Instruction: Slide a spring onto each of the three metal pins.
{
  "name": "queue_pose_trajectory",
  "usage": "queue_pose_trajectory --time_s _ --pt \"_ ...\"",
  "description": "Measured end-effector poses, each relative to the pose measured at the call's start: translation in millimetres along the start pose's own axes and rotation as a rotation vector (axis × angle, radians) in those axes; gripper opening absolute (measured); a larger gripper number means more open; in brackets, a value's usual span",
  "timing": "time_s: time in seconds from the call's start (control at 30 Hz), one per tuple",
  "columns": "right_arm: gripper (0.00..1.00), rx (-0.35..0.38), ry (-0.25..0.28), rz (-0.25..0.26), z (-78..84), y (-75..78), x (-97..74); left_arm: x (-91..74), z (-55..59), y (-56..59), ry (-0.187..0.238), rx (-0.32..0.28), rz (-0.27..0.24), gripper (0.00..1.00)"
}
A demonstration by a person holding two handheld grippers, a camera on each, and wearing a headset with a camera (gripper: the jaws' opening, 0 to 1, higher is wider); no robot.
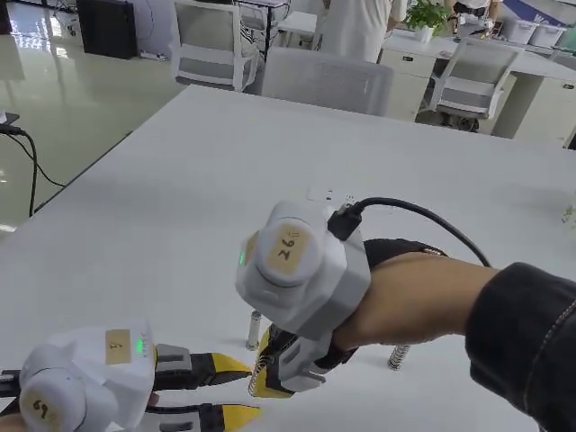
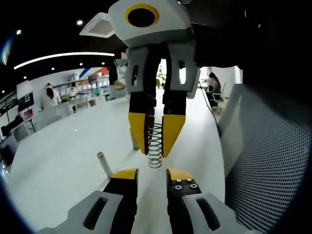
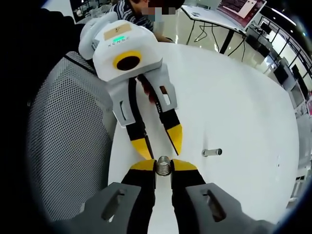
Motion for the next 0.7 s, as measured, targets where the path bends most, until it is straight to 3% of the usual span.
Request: queue_pose_trajectory --time_s 0.7 --pt "0.09 0.015 0.002 0.036 4.4 10.1 -9.7 -10.5 8.9 -11.1 -0.019 -0.043 -0.089 0.4"
Point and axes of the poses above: the centre of the closed fingertips' face, and the gripper's own axes: x roughly forward along the fingers, y roughly to its right, z roughly out of its underside, the point moved 9 cm from there along -x, roughly backward along the fingers, and after that the axes turned 10 degrees about y, right-handed, at the moved point
